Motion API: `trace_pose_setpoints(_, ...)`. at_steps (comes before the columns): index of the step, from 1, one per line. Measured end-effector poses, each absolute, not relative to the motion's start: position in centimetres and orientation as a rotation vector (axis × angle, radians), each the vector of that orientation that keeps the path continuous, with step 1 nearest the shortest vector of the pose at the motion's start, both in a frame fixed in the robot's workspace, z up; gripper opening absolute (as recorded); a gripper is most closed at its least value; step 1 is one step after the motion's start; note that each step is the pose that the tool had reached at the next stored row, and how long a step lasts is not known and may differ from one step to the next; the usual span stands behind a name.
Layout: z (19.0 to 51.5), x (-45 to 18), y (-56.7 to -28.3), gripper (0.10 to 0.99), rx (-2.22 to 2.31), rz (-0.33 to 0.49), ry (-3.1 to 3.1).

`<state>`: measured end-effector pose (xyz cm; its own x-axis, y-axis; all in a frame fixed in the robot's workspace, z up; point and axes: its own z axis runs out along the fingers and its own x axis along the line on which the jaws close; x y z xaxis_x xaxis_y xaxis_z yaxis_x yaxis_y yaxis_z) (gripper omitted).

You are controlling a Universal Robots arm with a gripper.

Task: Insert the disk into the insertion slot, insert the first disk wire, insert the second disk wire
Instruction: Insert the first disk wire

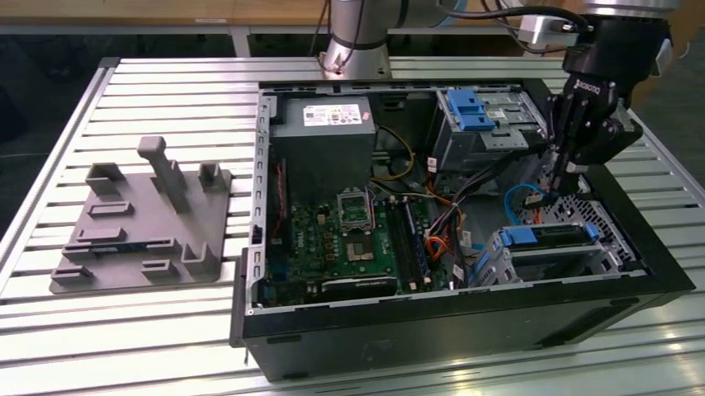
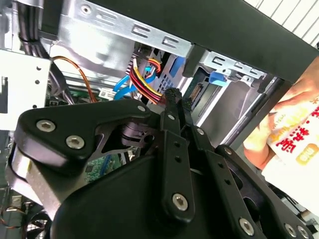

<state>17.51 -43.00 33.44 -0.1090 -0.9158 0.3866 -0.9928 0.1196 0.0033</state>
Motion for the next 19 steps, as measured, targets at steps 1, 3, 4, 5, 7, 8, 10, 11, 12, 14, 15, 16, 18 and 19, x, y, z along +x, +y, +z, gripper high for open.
trace_pose_setpoints(1, 33.4, 17.5, -43.2, 0.165, 1.873, 0.369, -2.11)
trace_pose_setpoints(3, 33.4, 17.5, -43.6, 0.165, 1.88, 0.356, -2.118)
trace_pose_setpoints(4, 33.4, 17.5, -43.8, 0.165, 1.888, 0.342, -2.126)
trace_pose_setpoints(5, 33.4, 17.5, -43.9, 0.165, 1.897, 0.326, -2.135)
trace_pose_setpoints(7, 33.4, 17.5, -44.1, 0.165, 1.917, 0.288, -2.156)
trace_pose_setpoints(8, 33.4, 17.5, -44.2, 0.165, 1.927, 0.27, -2.166)
trace_pose_setpoints(10, 33.4, 17.5, -44.4, 0.165, 1.946, 0.233, -2.185)
trace_pose_setpoints(11, 33.4, 17.5, -44.4, 0.165, 1.955, 0.214, -2.195)
trace_pose_setpoints(12, 33.5, 17.5, -44.6, 0.165, 1.964, 0.196, -2.204)
trace_pose_setpoints(14, 33.6, 17.5, -44.8, 0.165, 1.976, 0.171, -2.217)
trace_pose_setpoints(15, 33.7, 17.5, -44.9, 0.165, 1.983, 0.156, -2.224)
trace_pose_setpoints(16, 33.7, 17.5, -45.0, 0.165, 1.991, 0.139, -2.232)
trace_pose_setpoints(18, 33.9, 17.5, -45.3, 0.165, 2.001, 0.118, -2.241)
trace_pose_setpoints(19, 34.0, 17.5, -45.5, 0.165, 2.004, 0.111, -2.245)
